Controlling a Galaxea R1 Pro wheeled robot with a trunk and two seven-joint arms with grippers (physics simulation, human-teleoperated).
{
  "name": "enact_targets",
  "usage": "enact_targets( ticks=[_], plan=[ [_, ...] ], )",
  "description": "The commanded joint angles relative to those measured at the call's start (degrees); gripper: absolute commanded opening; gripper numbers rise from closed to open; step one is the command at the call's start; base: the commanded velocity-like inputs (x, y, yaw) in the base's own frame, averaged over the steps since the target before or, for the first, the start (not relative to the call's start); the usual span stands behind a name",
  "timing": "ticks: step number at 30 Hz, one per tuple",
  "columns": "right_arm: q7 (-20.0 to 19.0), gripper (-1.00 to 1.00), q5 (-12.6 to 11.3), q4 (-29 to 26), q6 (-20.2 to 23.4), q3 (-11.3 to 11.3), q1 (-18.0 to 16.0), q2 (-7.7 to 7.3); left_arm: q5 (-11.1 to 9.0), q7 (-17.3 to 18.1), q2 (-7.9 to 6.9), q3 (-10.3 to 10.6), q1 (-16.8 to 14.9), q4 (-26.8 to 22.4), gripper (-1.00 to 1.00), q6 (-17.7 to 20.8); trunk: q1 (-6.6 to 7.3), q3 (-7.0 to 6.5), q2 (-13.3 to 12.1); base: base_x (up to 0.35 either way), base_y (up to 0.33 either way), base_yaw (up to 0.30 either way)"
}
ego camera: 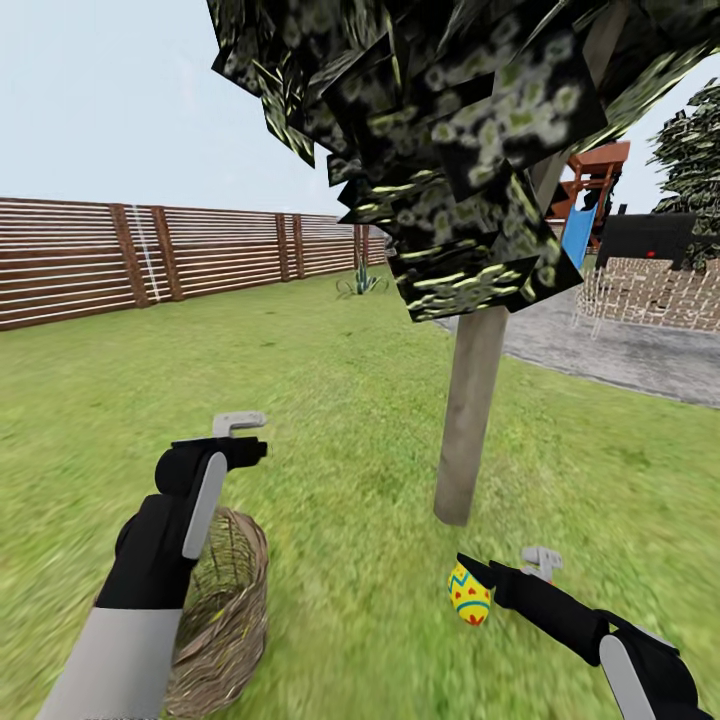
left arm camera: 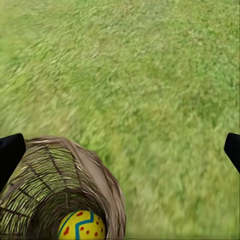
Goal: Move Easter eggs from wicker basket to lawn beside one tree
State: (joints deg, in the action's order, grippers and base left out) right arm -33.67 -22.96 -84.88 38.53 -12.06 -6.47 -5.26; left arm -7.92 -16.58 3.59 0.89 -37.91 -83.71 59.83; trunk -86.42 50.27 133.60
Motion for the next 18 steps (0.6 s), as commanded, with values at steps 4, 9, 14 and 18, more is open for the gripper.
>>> enact_targets(
  ticks=[4, 9, 14, 18],
  plan=[
    [-0.1, 1.00, -0.2, 0.0, 0.4, -0.1, 0.0, -0.01, -0.6, -0.6, 0.01, -0.9, -0.1, 0.5, 1.00, 0.2, 0.90, -0.66, -1.6, 0.000, 0.000, 0.000],
    [0.0, 1.00, -0.2, 0.1, 0.4, -0.1, 0.0, -0.06, -0.6, -0.6, 0.01, -4.5, -0.1, 4.1, 1.00, 0.2, 1.99, -1.56, -3.6, 0.000, 0.000, 0.000],
    [0.0, 1.00, -0.2, 0.2, 0.4, -0.1, 0.0, -0.06, -0.5, -0.6, -0.22, -8.0, -0.4, 10.5, 1.00, 0.2, 3.09, -2.46, -5.6, 0.000, 0.000, 0.000],
    [0.0, 1.00, -0.2, 0.2, 0.4, -0.1, 0.0, -0.04, -0.5, -0.6, -0.72, -8.8, -0.7, 13.2, 1.00, 0.2, 3.97, -3.18, -7.2, 0.000, 0.000, 0.000]
  ],
)
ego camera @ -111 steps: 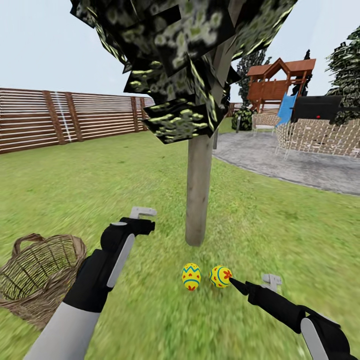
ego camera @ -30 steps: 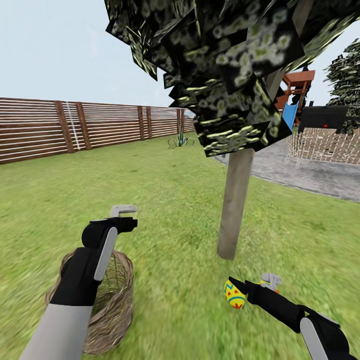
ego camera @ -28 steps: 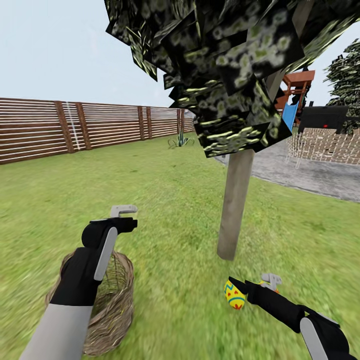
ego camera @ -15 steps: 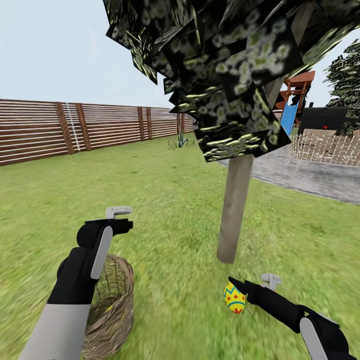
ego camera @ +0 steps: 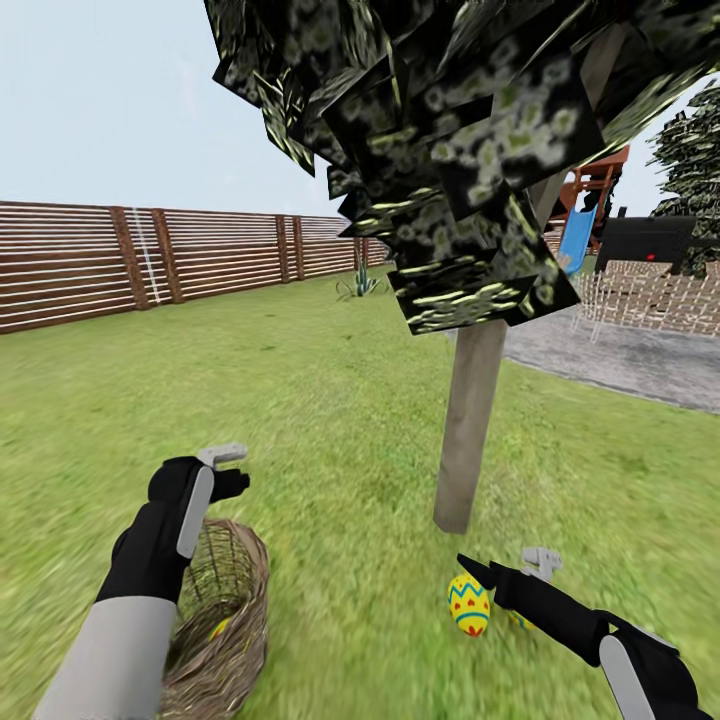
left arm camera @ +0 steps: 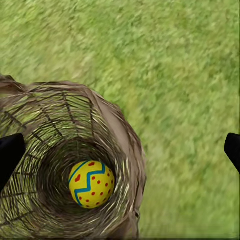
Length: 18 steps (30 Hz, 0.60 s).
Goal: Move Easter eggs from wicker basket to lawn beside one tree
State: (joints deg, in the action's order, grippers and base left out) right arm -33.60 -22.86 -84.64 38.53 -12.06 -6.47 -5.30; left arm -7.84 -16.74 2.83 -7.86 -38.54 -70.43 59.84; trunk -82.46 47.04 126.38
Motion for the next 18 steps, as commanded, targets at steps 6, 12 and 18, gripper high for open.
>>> enact_targets(
  ticks=[6, 12, 18],
  plan=[
    [-0.1, 1.00, -0.3, 0.0, 0.4, -0.1, 0.0, 0.00, -0.6, -0.5, -0.41, -0.4, -0.2, 1.6, 1.00, 0.2, 1.33, -1.02, -2.4, 0.000, 0.000, 0.000],
    [-0.1, 1.00, -0.3, 0.0, 0.4, -0.1, 0.0, -0.02, -0.6, -0.5, -0.72, -0.4, -0.2, 3.6, 1.00, 0.2, 2.21, -1.74, -4.0, 0.000, 0.000, 0.000],
    [-0.1, 1.00, -0.3, 0.0, 0.4, -0.1, 0.0, 0.02, -0.6, -0.4, -0.81, -0.4, -0.2, 4.0, 1.00, 0.2, 2.21, -1.74, -4.0, 0.000, 0.001, 0.000]
  ],
)
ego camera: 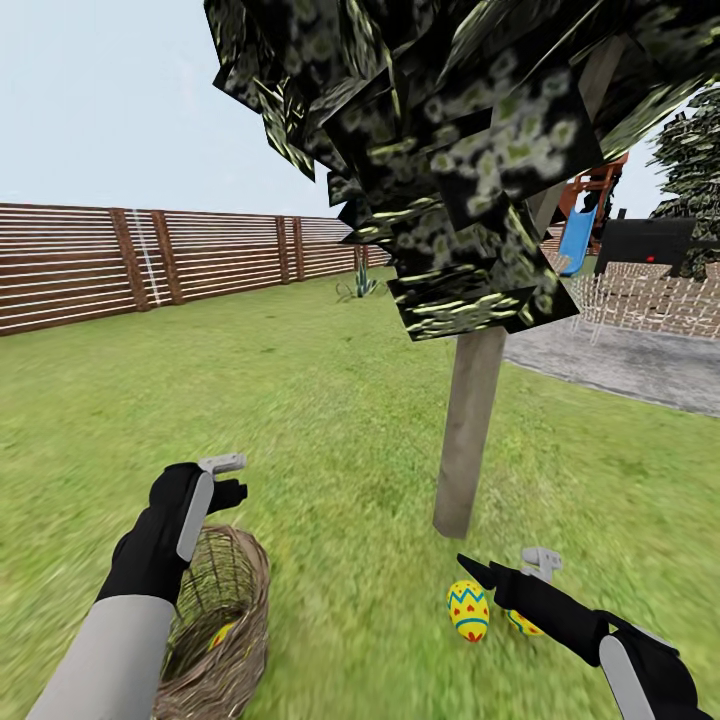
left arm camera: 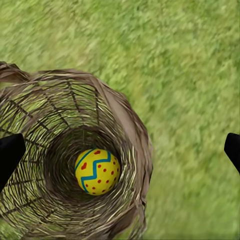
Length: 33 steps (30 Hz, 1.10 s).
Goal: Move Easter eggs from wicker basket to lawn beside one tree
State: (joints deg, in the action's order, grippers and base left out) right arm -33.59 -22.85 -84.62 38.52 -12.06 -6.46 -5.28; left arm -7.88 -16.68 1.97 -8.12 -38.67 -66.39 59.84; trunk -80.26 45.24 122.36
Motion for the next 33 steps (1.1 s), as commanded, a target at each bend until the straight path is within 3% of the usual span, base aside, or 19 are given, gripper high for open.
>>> enact_targets(
  ticks=[1, 15, 33],
  plan=[
    [-0.1, 1.00, -0.3, 0.0, 0.4, -0.1, 0.0, 0.00, -0.6, -0.5, 0.05, -0.1, 0.0, 0.0, 1.00, 0.2, 0.01, 0.06, 0.0, 0.000, 0.020, 0.000],
    [-0.2, 1.00, -0.3, 0.0, 0.4, -0.1, 0.0, 0.01, -0.5, -0.4, 0.03, -0.1, 0.0, 0.5, 1.00, 0.2, 0.01, 0.03, 0.0, 0.000, 0.217, -0.007],
    [-0.1, 1.00, -0.3, 0.0, 0.4, -0.1, 0.0, -0.08, -0.4, -0.4, -0.09, 0.1, -0.5, 9.1, 1.00, 0.2, 0.01, -0.87, 0.0, 0.000, 0.047, -0.167]
  ],
)
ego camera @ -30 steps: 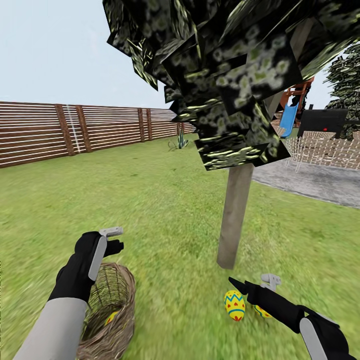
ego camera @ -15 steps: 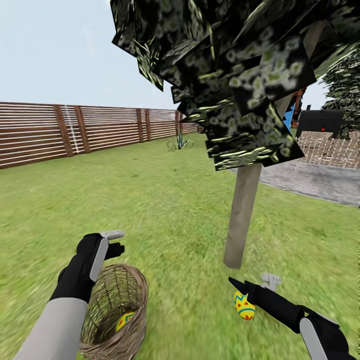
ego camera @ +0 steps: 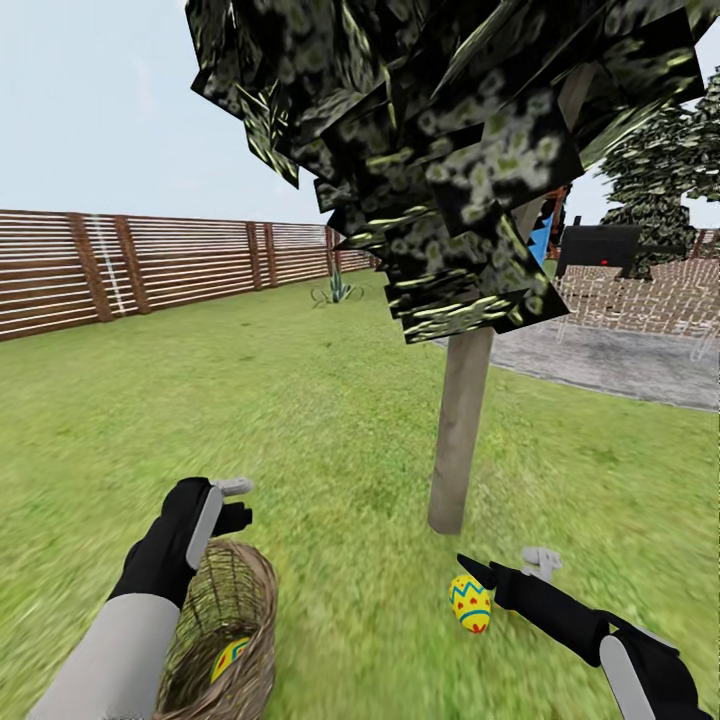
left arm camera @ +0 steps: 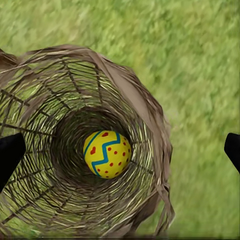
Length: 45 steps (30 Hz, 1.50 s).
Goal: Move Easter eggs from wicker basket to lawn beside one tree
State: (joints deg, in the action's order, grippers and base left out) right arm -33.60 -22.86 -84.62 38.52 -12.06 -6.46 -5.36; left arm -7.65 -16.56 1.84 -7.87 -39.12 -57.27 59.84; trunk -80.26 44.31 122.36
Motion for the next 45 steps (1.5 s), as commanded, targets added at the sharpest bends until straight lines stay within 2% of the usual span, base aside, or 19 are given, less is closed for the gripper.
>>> enact_targets(
  ticks=[1, 14, 30, 45],
  plan=[
    [-0.1, 1.00, -0.3, 0.0, 0.4, -0.1, 0.0, 0.00, -0.6, -0.5, 0.01, -0.1, -0.2, 0.6, 1.00, 0.2, 0.01, 0.05, 0.0, 0.000, 0.001, -0.046],
    [-0.1, 1.00, -0.3, 0.1, 0.4, -0.1, 0.0, 0.00, -0.7, -0.5, -1.60, -0.2, -3.4, 9.7, 1.00, 0.2, 0.01, 0.01, 0.0, 0.000, 0.016, -0.011],
    [-0.1, 1.00, -0.3, 0.1, 0.4, -0.1, 0.0, 0.00, -0.6, -0.5, -1.92, -0.1, -3.7, 10.6, 1.00, 0.2, 0.01, 0.01, 0.0, 0.000, 0.087, 0.000],
    [-0.1, 1.00, -0.3, 0.1, 0.4, -0.1, 0.0, 0.01, -0.5, -0.6, -1.92, -0.1, -3.7, 10.7, 1.00, 0.2, 0.01, 0.01, 0.0, -0.010, 0.210, 0.000]
  ],
)
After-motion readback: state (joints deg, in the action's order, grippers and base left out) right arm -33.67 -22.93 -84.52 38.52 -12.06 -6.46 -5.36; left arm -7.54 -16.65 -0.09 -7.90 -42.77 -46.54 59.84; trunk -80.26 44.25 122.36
